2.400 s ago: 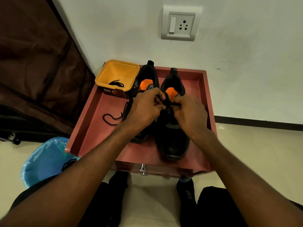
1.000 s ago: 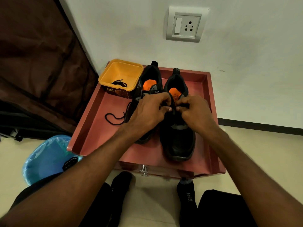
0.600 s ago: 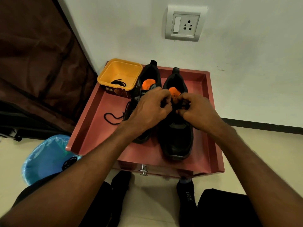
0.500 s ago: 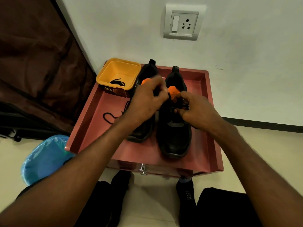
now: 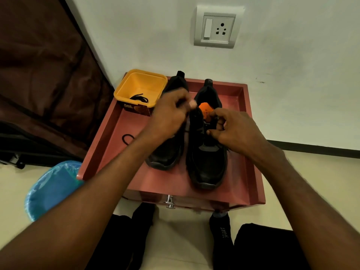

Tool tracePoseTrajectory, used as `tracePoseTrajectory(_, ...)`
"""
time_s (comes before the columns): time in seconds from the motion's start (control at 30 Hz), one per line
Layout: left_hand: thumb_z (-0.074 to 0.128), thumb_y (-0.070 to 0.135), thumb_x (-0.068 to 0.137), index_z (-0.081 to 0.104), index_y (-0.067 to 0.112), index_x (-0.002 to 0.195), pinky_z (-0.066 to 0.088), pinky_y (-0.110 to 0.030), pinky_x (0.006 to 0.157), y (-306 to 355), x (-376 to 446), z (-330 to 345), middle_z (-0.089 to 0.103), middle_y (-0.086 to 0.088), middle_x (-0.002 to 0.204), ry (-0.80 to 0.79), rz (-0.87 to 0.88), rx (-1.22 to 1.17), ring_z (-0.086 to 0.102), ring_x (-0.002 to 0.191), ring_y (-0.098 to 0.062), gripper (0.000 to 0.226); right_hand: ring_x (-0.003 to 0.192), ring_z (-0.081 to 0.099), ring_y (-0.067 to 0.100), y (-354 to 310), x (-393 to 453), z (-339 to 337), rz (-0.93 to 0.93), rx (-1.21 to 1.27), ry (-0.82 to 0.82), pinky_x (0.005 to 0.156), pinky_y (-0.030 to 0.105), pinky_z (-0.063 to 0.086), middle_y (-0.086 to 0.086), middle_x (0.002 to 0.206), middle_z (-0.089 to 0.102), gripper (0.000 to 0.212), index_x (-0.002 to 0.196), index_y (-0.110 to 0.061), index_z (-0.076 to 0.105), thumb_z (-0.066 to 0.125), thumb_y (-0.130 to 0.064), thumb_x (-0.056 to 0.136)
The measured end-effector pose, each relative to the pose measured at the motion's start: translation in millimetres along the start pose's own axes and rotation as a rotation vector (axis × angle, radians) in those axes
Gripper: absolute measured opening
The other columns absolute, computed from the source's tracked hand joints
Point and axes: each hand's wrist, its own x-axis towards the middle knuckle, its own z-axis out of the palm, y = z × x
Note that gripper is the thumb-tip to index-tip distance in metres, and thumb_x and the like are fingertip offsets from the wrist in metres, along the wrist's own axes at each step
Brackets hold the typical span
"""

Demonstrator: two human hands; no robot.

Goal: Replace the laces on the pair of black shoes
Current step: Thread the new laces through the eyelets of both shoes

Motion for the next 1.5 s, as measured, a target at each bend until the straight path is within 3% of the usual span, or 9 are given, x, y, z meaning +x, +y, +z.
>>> tracePoseTrajectory(0.1, 0.048, 0.018, 0.109, 0.053, 0.011, 0.096, 0.044, -0.026, 0.051, 9, 3, -18, 0.068, -0.006, 0.076, 0.099, -0.148, -0.443, 0.064, 0.065, -0.019, 0.016, 0.074, 0.065, 0.013, 1, 0, 0, -0.006, -0.005, -0.003, 0.075, 0.041, 0.061, -0.011, 0.081, 0.065, 0.034, 0.119, -0.039, 0.065, 0.079, -0.037, 0.087)
tracePoseTrajectory(0.23, 0.066, 0.032, 0.101, 0.068, 0.012, 0.097, 0.050, -0.024, 0.058, 0, -2, -9, 0.066, 0.006, 0.073, 0.019, -0.020, 0.034, 0.061, 0.063, -0.005, 0.020, 0.068, 0.066, 0.012, 2, 2, 0, -0.003, 0.026, -0.024, 0.072, 0.043, 0.062, -0.007, 0.074, 0.066, 0.034, 0.119, -0.036, 0.065, 0.079, -0.032, 0.088)
tracePoseTrajectory(0.4, 0.081, 0.028, 0.086, 0.078, 0.020, 0.090, 0.055, -0.043, 0.076, -17, -5, 4, 0.063, 0.003, 0.091, -0.195, 0.109, 0.459, 0.062, 0.085, -0.015, 0.009, 0.068, 0.068, 0.013, 5, 1, -5, -0.012, 0.089, -0.119, 0.075, 0.044, 0.062, -0.003, 0.074, 0.069, 0.035, 0.122, -0.033, 0.064, 0.075, -0.020, 0.092)
tracePoseTrajectory(0.6, 0.049, 0.011, 0.108, 0.055, 0.015, 0.099, 0.047, -0.026, 0.057, 9, 2, -11, 0.074, -0.012, 0.089, 0.134, -0.155, -0.509, 0.071, 0.079, -0.023, 0.011, 0.084, 0.067, 0.027, 10, 1, -11, 0.001, 0.104, -0.161, 0.079, 0.052, 0.061, 0.009, 0.090, 0.066, 0.061, 0.127, -0.031, 0.065, 0.052, 0.013, 0.086)
tracePoseTrajectory(0.7, 0.053, 0.018, 0.107, 0.056, 0.013, 0.105, 0.046, -0.028, 0.053, 1, 1, -9, 0.065, 0.002, 0.075, 0.116, -0.169, -0.257, 0.061, 0.061, -0.013, 0.006, 0.080, 0.064, 0.019, 11, 1, -11, -0.006, 0.106, -0.147, 0.079, 0.048, 0.061, 0.001, 0.088, 0.063, 0.063, 0.121, -0.030, 0.066, 0.052, 0.017, 0.082)
tracePoseTrajectory(0.9, 0.081, 0.031, 0.086, 0.077, 0.022, 0.090, 0.055, -0.036, 0.081, -17, -4, 5, 0.065, 0.004, 0.091, -0.188, 0.097, 0.394, 0.062, 0.085, -0.010, 0.011, 0.077, 0.063, 0.015, 11, 2, -11, -0.019, 0.096, -0.056, 0.073, 0.043, 0.058, -0.003, 0.087, 0.063, 0.052, 0.106, -0.027, 0.066, 0.054, 0.015, 0.078)
tracePoseTrajectory(1.1, 0.054, 0.010, 0.105, 0.062, 0.015, 0.092, 0.046, -0.017, 0.065, -6, 1, 3, 0.069, 0.006, 0.089, 0.086, -0.077, 0.044, 0.063, 0.077, 0.004, 0.016, 0.079, 0.064, 0.013, 13, 2, -11, -0.008, 0.115, -0.040, 0.076, 0.041, 0.059, -0.007, 0.086, 0.064, 0.052, 0.103, -0.029, 0.067, 0.054, 0.016, 0.079)
tracePoseTrajectory(1.23, 0.039, 0.015, 0.112, 0.051, 0.013, 0.097, 0.050, -0.024, 0.059, 5, -3, 4, 0.076, -0.011, 0.094, 0.004, -0.207, -0.368, 0.070, 0.084, -0.026, 0.019, 0.080, 0.065, 0.016, 12, 3, -12, -0.005, 0.149, -0.052, 0.078, 0.044, 0.059, -0.002, 0.086, 0.064, 0.055, 0.104, -0.029, 0.067, 0.053, 0.018, 0.078)
tracePoseTrajectory(1.5, 0.056, 0.012, 0.104, 0.056, 0.013, 0.097, 0.052, -0.037, 0.054, -15, 3, -5, 0.071, -0.002, 0.078, 0.125, -0.026, 0.060, 0.067, 0.063, -0.021, 0.008, 0.080, 0.064, 0.011, 0, 1, -2, -0.162, 0.162, 0.116, 0.072, 0.041, 0.058, -0.009, 0.091, 0.066, 0.035, 0.102, -0.024, 0.069, 0.054, 0.005, 0.092)
